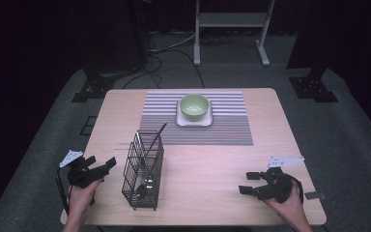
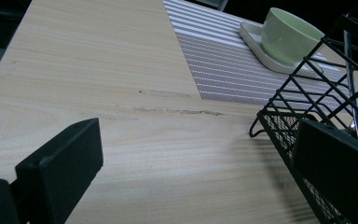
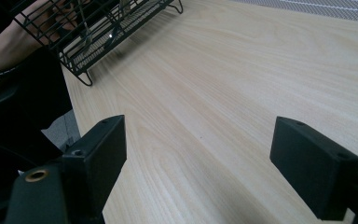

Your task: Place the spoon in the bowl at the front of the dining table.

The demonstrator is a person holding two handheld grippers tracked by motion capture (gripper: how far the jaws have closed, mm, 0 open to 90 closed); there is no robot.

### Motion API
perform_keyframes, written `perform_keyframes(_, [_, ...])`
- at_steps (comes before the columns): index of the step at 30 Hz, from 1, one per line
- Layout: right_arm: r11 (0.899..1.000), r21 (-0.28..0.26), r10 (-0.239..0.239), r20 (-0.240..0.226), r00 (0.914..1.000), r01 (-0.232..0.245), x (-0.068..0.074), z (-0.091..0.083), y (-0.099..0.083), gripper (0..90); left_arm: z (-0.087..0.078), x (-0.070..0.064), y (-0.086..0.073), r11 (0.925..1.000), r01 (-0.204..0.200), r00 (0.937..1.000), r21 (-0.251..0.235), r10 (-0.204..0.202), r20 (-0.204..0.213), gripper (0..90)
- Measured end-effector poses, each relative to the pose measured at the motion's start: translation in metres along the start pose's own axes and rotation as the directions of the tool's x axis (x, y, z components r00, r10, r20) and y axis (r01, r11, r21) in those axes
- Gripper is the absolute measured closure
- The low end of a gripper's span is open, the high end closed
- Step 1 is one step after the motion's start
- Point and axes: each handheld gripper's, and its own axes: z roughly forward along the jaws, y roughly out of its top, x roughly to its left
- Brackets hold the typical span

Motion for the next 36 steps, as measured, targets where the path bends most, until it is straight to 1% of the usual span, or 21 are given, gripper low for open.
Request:
perform_keyframes(4, [1.0, 0.0, -0.007, -0.008, 0.9999, 0.007, 0.001, 0.001, 0.002, 17.4, 0.001, -0.001, -0.001, 1.0, -0.006, 1.0, 0.007, 0.006, 0.0, 1.0])
perform_keyframes(7, [1.0, 0.005, -0.025, -0.009, 0.9996, 0.025, 0.005, 0.003, 0.004, 17.6, 0.001, -0.001, 0.0, 1.0, -0.001, 1.0, 0.001, 0.001, -0.001, 1.0])
perform_keyframes(12, [1.0, 0.01, -0.029, -0.019, 0.9994, 0.029, 0.009, 0.005, 0.005, 17.6, 0.0, -0.001, -0.001, 1.0, 0.001, 1.0, -0.001, -0.001, 0.001, 1.0])
perform_keyframes(14, [0.999, 0.013, -0.03, -0.03, 0.9991, 0.03, 0.011, 0.007, 0.007, 17.6, 0.0, 0.0, -0.001, 1.0, 0.004, 1.0, -0.002, -0.004, 0.001, 1.0])
perform_keyframes(18, [0.999, 0.022, -0.038, -0.034, 0.9987, 0.039, 0.013, 0.009, 0.009, 17.6, 0.001, -0.001, 0.0, 1.0, 0.001, 1.0, 0.001, -0.001, 0.001, 1.0])
perform_keyframes(19, [0.999, 0.025, -0.044, -0.041, 0.9982, 0.045, 0.015, 0.01, 0.012, 17.6, 0.001, -0.001, 0.0, 1.0, 0.001, 1.0, -0.001, -0.001, 0.001, 1.0])
perform_keyframes(22, [0.999, 0.026, -0.044, -0.053, 0.9976, 0.045, 0.016, 0.012, 0.015, 17.6, 0.001, -0.002, 0.0, 1.0, -0.001, 1.0, -0.002, 0.001, 0.002, 1.0])
perform_keyframes(23, [0.999, 0.021, -0.041, -0.068, 0.9968, 0.042, 0.017, 0.013, 0.019, 17.7, 0.001, -0.001, -0.001, 1.0, 0.0, 1.0, 0.001, 0.0, 0.002, 1.0])
perform_keyframes(25, [0.999, 0.017, -0.037, -0.082, 0.996, 0.039, 0.017, 0.013, 0.022, 17.6, 0.001, -0.001, 0.0, 1.0, 0.003, 1.0, -0.001, -0.003, 0.0, 1.0])
perform_keyframes(32, [0.999, 0.031, -0.041, -0.092, 0.9949, 0.044, 0.021, 0.017, 0.029, 17.6, 0.001, -0.002, 0.0, 1.0, 0.002, 1.0, -0.001, -0.002, 0.002, 1.0])
perform_keyframes(36, [0.999, 0.033, -0.036, -0.114, 0.9929, 0.04, 0.022, 0.019, 0.034, 17.6, 0.001, -0.001, 0.0, 1.0, 0.004, 1.0, -0.002, -0.004, 0.001, 1.0])
